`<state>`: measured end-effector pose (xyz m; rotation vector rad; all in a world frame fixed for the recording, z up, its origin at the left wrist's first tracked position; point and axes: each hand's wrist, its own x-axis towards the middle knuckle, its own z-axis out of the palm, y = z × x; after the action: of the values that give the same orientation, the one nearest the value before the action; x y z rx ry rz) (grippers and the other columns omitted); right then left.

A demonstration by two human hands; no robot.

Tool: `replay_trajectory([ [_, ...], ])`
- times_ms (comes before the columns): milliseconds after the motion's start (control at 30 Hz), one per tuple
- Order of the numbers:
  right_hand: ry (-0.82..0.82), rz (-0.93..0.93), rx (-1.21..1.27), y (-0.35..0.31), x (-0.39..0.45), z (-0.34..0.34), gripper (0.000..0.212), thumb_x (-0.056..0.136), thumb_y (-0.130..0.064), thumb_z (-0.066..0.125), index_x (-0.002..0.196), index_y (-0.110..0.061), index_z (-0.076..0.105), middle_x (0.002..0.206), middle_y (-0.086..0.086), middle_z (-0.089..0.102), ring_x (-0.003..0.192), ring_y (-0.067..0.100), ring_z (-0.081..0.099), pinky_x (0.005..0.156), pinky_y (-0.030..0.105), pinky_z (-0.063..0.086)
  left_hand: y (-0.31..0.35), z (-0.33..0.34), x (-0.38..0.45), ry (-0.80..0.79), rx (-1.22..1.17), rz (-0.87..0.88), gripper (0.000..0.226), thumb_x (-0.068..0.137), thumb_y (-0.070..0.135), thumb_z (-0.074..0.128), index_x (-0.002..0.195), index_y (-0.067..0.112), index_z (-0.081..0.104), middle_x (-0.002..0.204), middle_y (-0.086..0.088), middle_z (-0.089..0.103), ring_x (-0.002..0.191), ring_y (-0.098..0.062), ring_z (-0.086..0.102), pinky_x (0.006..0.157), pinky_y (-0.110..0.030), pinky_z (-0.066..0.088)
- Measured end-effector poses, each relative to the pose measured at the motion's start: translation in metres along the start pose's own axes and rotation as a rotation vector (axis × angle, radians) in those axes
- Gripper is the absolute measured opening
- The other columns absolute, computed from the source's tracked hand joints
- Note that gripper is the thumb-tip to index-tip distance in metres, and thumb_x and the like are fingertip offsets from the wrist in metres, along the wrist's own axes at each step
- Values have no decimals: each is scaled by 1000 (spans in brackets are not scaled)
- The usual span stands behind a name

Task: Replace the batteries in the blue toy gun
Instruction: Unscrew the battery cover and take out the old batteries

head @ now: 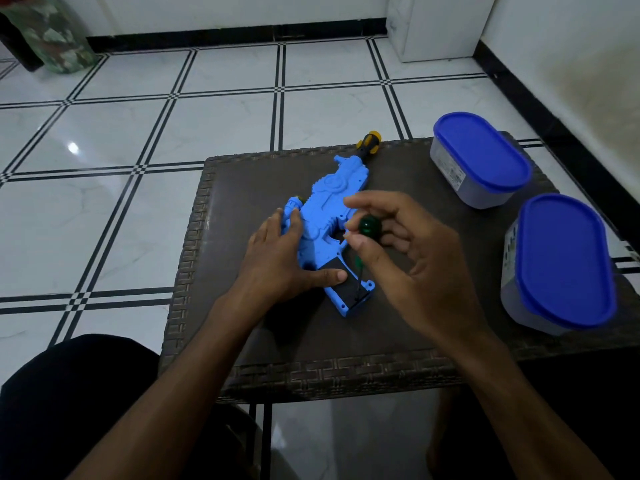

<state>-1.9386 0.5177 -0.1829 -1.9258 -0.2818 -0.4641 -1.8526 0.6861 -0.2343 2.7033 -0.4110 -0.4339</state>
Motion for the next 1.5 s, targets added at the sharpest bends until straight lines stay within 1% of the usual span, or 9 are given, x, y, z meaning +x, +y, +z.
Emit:
replay_trajectory([
  [133, -32, 16, 53, -1, -2, 2, 22, 92, 1, 53, 105, -8, 67, 111, 0, 67, 106, 13, 64, 90, 25, 51, 0, 0, 1, 9, 4, -2, 123, 64, 76, 62, 154, 22, -3, 162, -6, -8, 149, -23, -4, 121, -42, 7],
  [267, 6, -24, -59, 0, -1, 1, 16, 84, -16, 74, 100, -13, 74, 104, 5, 56, 96, 15, 62, 82, 26, 52, -1, 0, 2, 1, 13, 5, 121, 65, 75, 60, 154, 21, -2, 162, -8, -9, 149, -24, -5, 120, -43, 8],
  [533, -38, -24, -3, -4, -2, 3, 19, 92, 2, 58, 107, -7, 66, 107, 1, 68, 105, 13, 65, 88, 30, 54, -1, 0, 1, -2, -9, 5, 127, 57, 81, 55, 154, 21, -2, 162, -7, -8, 149, -23, -3, 120, -44, 10],
  [667, 8, -70, -101, -4, -1, 3, 16, 84, -20, 74, 97, -12, 72, 107, 4, 57, 98, 11, 61, 82, 21, 51, -2, 0, 2, 8, 15, 9, 124, 58, 79, 53, 154, 20, 0, 161, -11, -6, 149, -24, -3, 120, -42, 9],
  [967, 18, -5, 42, 0, -4, 0, 20, 90, 5, 57, 106, -4, 67, 107, 4, 70, 103, 14, 68, 88, 34, 56, -1, 1, 1, 10, -11, 1, 123, 64, 76, 62, 154, 22, -3, 162, -5, -8, 149, -22, -5, 120, -42, 8],
  [1167, 28, -71, -86, 0, -1, -4, 18, 82, -11, 77, 99, -12, 73, 105, 5, 56, 96, 15, 62, 81, 29, 55, -1, 1, 1, 13, -5, 11, 124, 62, 77, 60, 154, 21, -1, 162, -7, -6, 149, -23, -3, 120, -44, 11],
  [1300, 5, -42, -32, -1, 0, -5, 34, 85, 1, 69, 116, -14, 65, 103, 1, 65, 97, 14, 66, 83, 26, 55, -1, 1, 1, 17, -10, 4, 123, 64, 76, 62, 154, 21, -2, 162, -7, -7, 149, -22, -4, 120, -42, 9],
  [1400, -54, -98, -63, -2, -2, -6, 30, 84, 11, 56, 106, -6, 69, 106, 2, 68, 104, 14, 65, 88, 31, 54, -2, 2, 2, 13, -14, -1, 124, 63, 76, 62, 154, 22, -1, 162, -7, -7, 149, -23, -4, 120, -43, 9],
  [1500, -79, -109, -77, 0, -2, -6, 13, 86, -2, 67, 96, -8, 73, 112, 4, 62, 107, 13, 63, 88, 30, 52, -1, 1, 1, 5, -4, 0, 122, 64, 74, 61, 154, 21, -2, 162, -7, -9, 149, -23, -5, 120, -43, 9],
])
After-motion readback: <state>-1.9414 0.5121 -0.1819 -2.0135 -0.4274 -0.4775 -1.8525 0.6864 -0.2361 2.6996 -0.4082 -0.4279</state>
